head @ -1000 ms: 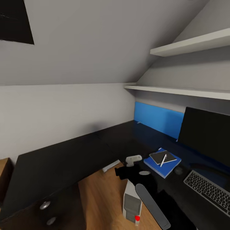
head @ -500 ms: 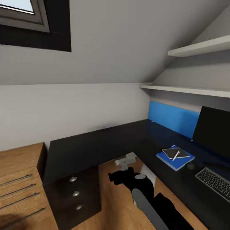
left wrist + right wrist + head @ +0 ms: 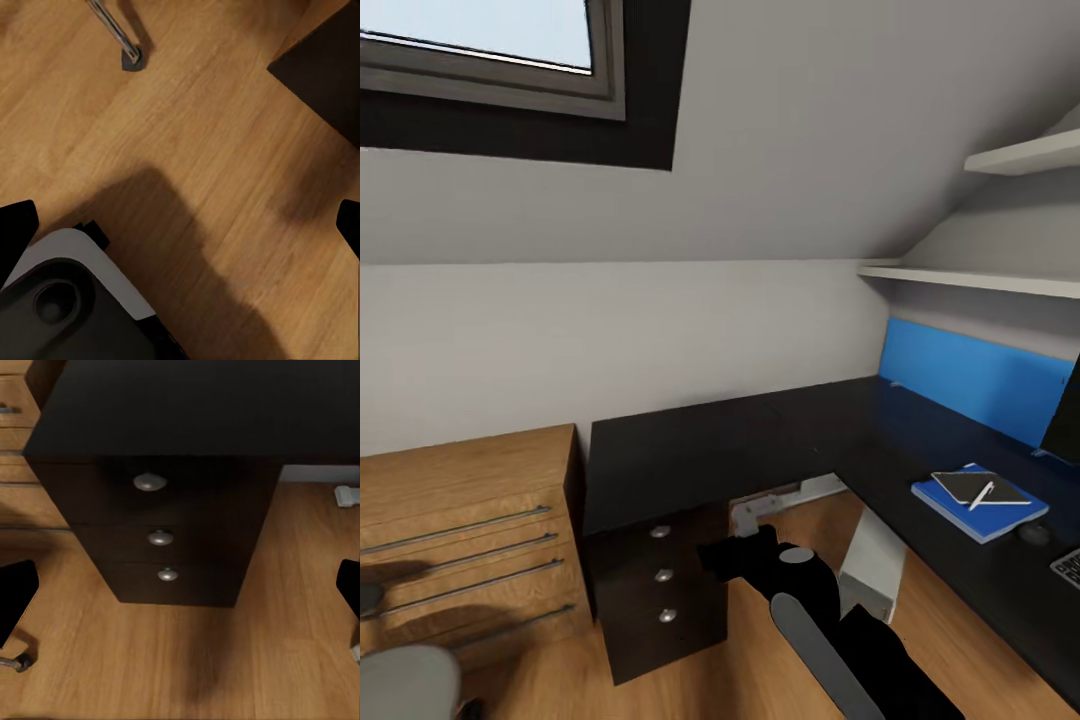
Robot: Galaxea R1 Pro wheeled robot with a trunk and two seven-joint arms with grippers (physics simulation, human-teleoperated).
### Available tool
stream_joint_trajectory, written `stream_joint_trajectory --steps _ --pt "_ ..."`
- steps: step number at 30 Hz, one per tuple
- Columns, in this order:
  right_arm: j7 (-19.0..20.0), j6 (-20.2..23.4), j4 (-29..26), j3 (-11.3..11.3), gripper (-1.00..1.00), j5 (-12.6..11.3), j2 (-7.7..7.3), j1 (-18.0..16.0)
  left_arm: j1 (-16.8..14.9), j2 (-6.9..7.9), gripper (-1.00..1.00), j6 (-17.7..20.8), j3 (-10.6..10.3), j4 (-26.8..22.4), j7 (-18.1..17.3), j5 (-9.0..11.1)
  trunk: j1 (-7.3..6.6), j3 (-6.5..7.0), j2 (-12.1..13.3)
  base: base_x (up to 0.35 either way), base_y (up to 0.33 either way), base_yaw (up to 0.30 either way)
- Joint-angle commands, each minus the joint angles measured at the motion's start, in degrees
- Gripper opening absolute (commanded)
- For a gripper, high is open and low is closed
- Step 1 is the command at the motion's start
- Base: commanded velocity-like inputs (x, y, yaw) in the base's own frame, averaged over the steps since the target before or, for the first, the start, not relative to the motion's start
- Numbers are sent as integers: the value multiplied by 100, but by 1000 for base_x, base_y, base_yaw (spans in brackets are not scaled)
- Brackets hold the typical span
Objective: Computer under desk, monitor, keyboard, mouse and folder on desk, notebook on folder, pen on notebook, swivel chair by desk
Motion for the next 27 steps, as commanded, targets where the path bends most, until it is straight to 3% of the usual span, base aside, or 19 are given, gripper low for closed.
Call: stream_joint_trajectory --steps 1,16,19,27 --pt "-59 8 -8 9 100 -55 -6 -6 -1 9 100 -83 -18 -32 19 69 0 -6 -4 -22 28 278" --pt "570 132 -8 -74 100 -55 -9 -38 9 23 100 -206 -17 -166 -182 135 0 -6 -4 -3 4 279" --pt "615 183 -8 -54 100 -55 -8 -24 9 29 100 -124 -5 -135 -376 272 0 -6 -4 0 0 280" --pt "636 213 -8 -22 100 -55 3 -9 9 165 100 8 1 -20 -846 868 0 -6 -4 0 0 281"
